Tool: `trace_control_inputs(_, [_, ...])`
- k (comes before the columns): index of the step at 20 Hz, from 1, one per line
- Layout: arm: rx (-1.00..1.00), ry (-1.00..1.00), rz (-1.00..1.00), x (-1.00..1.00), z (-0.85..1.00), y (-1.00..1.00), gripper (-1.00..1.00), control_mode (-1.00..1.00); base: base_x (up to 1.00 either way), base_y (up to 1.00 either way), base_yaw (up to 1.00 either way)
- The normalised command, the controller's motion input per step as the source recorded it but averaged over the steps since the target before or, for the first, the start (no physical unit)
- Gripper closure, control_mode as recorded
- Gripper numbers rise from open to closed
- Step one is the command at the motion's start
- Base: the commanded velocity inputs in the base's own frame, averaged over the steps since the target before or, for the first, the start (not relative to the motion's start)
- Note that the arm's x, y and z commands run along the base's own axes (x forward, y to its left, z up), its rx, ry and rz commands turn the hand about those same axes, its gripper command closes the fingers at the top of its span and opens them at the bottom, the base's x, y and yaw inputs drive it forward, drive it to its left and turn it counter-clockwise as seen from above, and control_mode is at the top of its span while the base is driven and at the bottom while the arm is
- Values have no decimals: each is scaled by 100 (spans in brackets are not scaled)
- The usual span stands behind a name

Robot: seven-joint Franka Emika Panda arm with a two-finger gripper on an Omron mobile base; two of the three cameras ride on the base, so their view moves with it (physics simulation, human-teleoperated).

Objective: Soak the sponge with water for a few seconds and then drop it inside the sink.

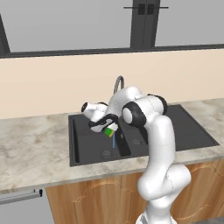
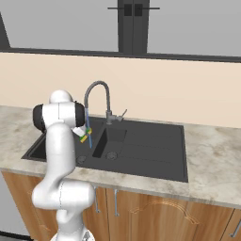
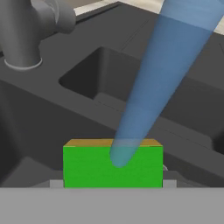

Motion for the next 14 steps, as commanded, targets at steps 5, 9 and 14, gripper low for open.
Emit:
trace_control_inputs(5, [0, 0, 0, 0, 0, 0, 100, -100, 0, 0, 0])
trace_control_inputs(9, [0, 0, 0, 0, 0, 0, 100, -100, 0, 0, 0])
trace_control_inputs(14, [2, 0, 0, -2, 5, 7, 100, -100, 0, 0, 0])
